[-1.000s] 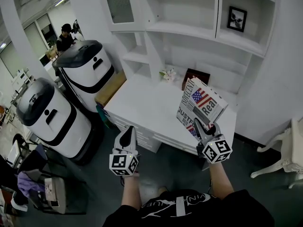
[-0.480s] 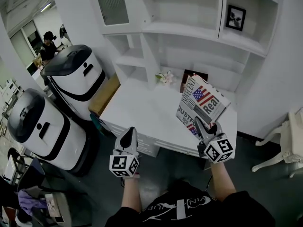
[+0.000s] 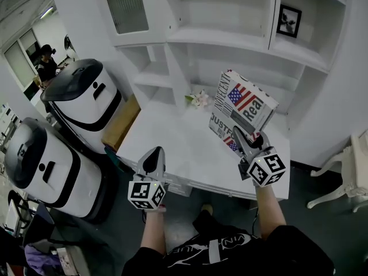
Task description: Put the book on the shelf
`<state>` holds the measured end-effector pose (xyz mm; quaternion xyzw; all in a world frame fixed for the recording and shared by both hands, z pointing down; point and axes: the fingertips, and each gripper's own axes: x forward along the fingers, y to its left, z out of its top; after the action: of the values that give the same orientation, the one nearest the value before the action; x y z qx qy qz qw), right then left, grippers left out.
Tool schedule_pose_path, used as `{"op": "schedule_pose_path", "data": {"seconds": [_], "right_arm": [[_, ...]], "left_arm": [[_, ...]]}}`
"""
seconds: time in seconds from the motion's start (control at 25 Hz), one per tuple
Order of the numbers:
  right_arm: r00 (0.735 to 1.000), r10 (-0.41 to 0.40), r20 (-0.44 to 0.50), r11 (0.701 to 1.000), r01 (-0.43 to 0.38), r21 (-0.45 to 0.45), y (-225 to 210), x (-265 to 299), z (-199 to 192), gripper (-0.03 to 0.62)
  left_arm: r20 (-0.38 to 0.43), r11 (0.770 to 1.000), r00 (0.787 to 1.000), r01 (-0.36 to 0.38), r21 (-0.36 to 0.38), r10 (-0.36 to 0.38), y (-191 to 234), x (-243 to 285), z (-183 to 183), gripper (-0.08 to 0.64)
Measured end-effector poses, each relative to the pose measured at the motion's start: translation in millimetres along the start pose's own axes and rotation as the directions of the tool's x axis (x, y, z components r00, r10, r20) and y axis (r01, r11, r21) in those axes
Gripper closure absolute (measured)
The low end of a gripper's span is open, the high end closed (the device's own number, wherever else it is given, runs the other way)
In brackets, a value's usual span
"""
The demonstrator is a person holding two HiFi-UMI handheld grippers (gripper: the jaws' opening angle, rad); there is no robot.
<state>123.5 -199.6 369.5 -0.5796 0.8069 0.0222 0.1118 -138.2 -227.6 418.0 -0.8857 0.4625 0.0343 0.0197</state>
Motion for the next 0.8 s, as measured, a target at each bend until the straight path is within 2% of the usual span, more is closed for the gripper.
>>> {"op": "schedule_pose_path", "data": {"seconds": [0.16, 0.36, 0.6, 0.8], "right_arm": [[0.999, 0.014, 0.042, 1.000, -0.012, -0.029, -8.0, 44.7, 22.9, 0.430], [0.993, 0.061, 0.100, 0.995, -0.052, -0.086, -18.3, 92.0, 62.6, 0.430], [0.987, 0.099, 0.127, 0.978, -0.073, -0.194, -20.4, 134.3, 109.3, 0.430], [0.970, 0.161, 0.181, 0.967, -0.118, -0.224, -16.8, 157.7, 147.1, 0.430]], "left_arm": [[0.025, 0.999, 0.999, 0.039, 0.025, -0.040, 21.6, 46.7, 19.0, 0.560], [0.070, 0.996, 0.993, 0.091, 0.011, -0.091, 38.3, 98.7, 39.5, 0.560], [0.076, 0.994, 0.992, 0.107, -0.026, -0.104, 58.7, 153.3, 43.2, 0.560], [0.084, 0.993, 0.990, 0.118, -0.025, -0.115, 62.9, 183.9, 52.0, 0.560]]}}
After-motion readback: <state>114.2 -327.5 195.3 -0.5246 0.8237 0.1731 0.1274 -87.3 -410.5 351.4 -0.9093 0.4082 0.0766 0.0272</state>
